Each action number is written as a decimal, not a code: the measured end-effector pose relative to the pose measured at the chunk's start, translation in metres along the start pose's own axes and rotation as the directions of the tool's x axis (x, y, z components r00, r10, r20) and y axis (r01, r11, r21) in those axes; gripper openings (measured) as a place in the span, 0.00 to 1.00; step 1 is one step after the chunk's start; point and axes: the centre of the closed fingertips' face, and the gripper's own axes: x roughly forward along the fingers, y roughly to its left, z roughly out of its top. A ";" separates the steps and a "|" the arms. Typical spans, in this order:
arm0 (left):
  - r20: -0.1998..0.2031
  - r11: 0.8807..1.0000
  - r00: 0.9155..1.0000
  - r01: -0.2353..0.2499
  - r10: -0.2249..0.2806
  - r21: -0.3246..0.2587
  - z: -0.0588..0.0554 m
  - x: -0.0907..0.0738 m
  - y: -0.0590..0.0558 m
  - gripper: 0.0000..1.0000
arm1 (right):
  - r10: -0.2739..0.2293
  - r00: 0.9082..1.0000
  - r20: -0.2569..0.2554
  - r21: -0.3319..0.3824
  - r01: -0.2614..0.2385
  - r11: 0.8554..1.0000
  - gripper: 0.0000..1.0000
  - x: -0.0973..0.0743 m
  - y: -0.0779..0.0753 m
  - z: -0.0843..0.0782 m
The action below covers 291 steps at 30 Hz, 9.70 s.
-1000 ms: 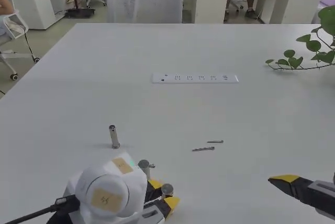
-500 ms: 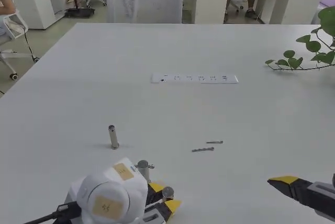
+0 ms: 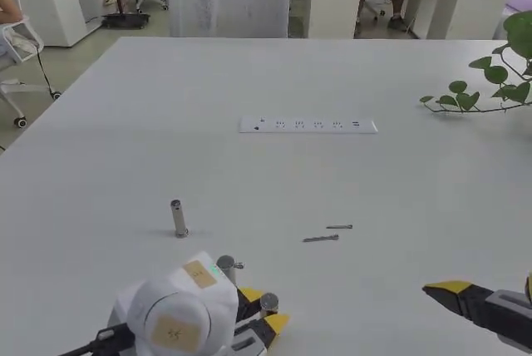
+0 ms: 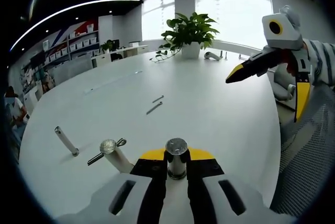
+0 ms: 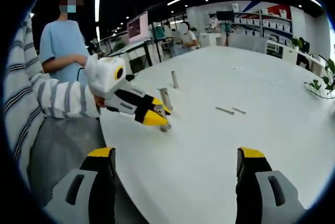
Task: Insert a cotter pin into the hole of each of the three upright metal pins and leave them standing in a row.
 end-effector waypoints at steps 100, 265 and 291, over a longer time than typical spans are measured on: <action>-0.048 0.988 0.991 0.123 -0.128 -0.096 -0.031 -0.094 0.001 0.99 | 0.098 0.976 -0.193 -0.304 -0.155 0.940 0.86 0.028 -0.040 0.035; -0.063 0.986 0.996 0.060 -0.070 -0.156 -0.034 -0.104 0.014 0.77 | 0.018 0.806 -0.591 -0.531 -0.406 0.744 0.02 0.115 -0.110 0.033; 0.002 0.983 0.987 0.159 -0.159 -0.088 0.008 -0.076 0.007 0.72 | 0.037 0.828 -0.559 -0.566 -0.414 0.713 0.02 0.092 -0.077 0.034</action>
